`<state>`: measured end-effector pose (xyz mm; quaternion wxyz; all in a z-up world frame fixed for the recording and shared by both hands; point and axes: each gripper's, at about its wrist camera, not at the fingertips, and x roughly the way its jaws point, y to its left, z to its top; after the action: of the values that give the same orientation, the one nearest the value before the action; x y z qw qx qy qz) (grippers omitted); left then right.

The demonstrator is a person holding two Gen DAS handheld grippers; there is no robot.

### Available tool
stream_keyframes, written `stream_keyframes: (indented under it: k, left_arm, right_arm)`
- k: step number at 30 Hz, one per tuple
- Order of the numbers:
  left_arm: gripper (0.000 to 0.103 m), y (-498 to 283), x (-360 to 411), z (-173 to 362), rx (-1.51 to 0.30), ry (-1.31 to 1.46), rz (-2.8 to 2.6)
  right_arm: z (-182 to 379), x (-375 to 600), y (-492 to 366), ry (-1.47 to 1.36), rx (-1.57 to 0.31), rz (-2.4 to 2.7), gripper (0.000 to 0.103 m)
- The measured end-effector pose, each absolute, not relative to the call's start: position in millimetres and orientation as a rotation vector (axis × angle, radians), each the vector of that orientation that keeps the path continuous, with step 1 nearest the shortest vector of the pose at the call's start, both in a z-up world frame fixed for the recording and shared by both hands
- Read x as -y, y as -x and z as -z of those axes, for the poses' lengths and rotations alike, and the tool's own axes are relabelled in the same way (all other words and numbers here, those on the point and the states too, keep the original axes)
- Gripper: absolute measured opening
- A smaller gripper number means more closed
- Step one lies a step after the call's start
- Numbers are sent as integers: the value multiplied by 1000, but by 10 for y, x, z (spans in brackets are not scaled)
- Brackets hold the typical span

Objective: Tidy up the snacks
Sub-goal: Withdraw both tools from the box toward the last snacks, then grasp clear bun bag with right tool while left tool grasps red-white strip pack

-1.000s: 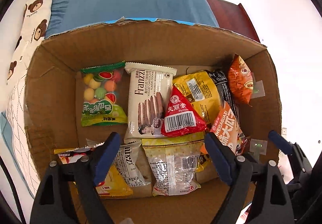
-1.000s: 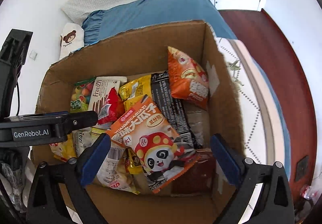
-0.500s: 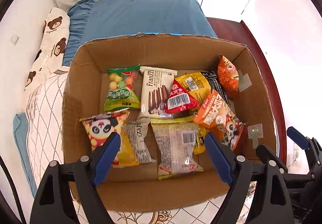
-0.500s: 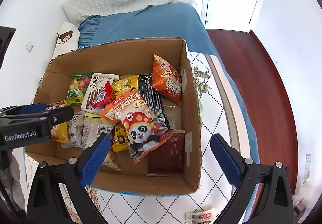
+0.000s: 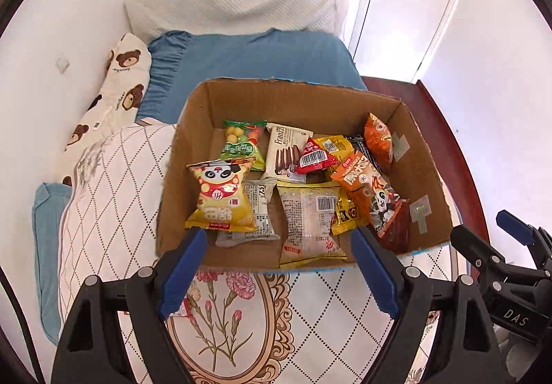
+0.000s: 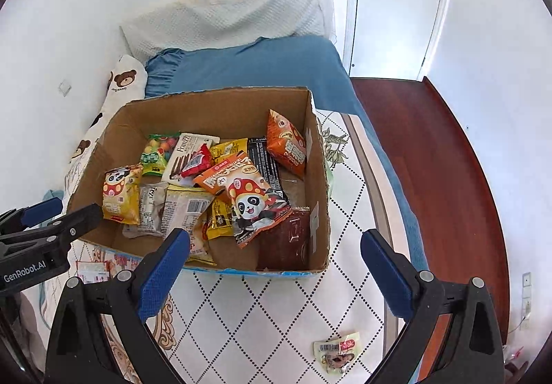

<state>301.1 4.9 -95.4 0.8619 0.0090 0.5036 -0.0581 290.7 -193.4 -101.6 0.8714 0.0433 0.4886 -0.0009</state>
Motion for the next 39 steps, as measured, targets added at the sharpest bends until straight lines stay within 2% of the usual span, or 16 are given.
stream_keyframes:
  k: [20, 21, 22, 27, 32, 36, 38, 39]
  left_arm:
    - [86, -1994, -176, 690, -917, -20, 101]
    - [87, -1977, -182, 725, -919, -6, 105]
    - [94, -1966, -183, 777, -929, 5, 110]
    - [97, -2002, -200, 1259, -1049, 29, 74]
    - [97, -2041, -207, 1798, -1185, 9, 21]
    - [97, -2050, -228, 2038, -1243, 3, -1]
    - [97, -2053, -239, 2102, -1250, -14, -11]
    - [97, -2061, -254, 2134, -1253, -27, -16]
  right_arm:
    - [575, 1739, -1911, -122, -854, -48, 101]
    - [590, 1761, -1887, -135, -861, -49, 101]
    - [618, 1799, -1867, -150, -867, -45, 101]
    - [1090, 2215, -1875, -259, -978, 43, 101]
    - [1964, 2687, -1927, -388, -1200, 134, 101]
    - [2616, 3019, -1863, -632, -1314, 195, 101]
    - [2804, 3078, -1844, -710, -1305, 201, 98]
    - [2859, 3066, -1853, -703, -1307, 208, 92]
